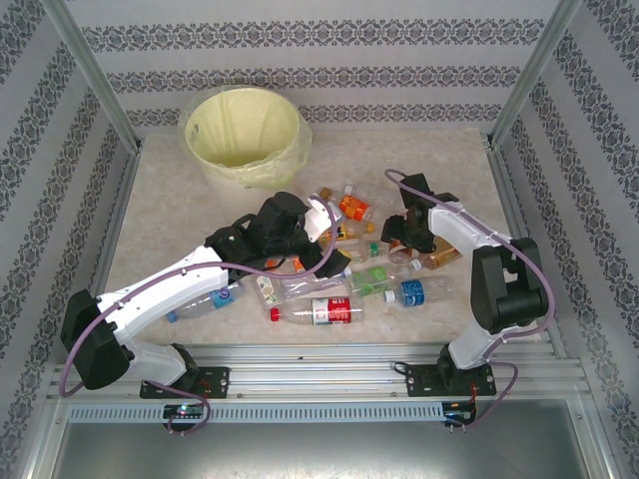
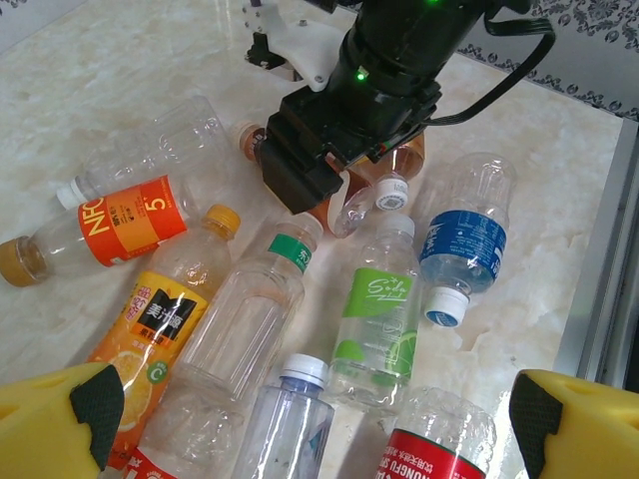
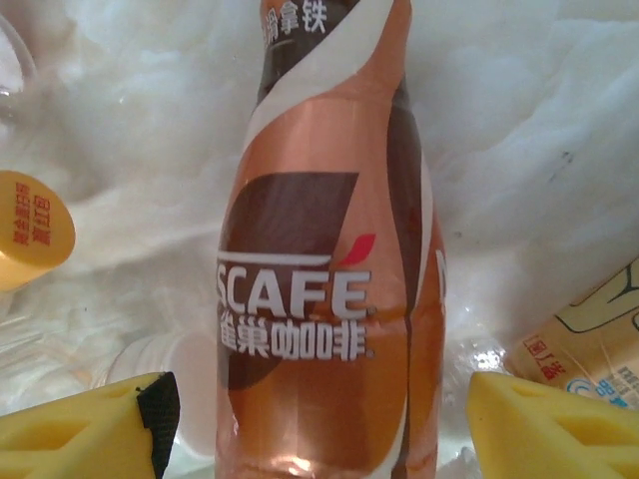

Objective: Put the plastic bottles in the bin

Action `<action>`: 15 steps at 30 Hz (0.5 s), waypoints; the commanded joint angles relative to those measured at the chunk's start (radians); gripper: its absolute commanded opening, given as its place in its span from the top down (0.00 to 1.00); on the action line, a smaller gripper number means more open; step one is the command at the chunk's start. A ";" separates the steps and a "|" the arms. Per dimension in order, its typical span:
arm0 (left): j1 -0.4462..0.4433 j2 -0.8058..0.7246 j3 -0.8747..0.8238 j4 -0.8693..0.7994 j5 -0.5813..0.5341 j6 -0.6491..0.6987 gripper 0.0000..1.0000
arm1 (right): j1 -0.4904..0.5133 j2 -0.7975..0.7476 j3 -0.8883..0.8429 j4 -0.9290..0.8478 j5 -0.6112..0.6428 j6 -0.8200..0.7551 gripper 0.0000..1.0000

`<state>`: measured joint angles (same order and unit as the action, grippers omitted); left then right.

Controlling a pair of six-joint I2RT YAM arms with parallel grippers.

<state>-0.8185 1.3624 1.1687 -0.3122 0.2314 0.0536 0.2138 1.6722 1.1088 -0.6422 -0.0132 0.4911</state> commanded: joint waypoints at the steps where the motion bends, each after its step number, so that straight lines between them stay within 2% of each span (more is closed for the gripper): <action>1: -0.016 -0.002 0.013 -0.034 0.019 0.024 0.00 | 0.007 0.037 0.019 0.023 0.015 0.000 0.24; 12: -0.031 0.002 0.012 -0.038 0.001 0.036 0.00 | 0.004 0.093 0.028 0.056 0.023 0.000 0.28; 15: -0.031 0.003 0.012 -0.034 -0.001 0.027 0.00 | 0.002 0.089 0.023 0.068 0.020 -0.003 0.32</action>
<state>-0.8375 1.3624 1.1687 -0.3317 0.2317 0.0685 0.2138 1.7485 1.1172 -0.5892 -0.0090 0.4908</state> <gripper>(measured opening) 0.998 0.681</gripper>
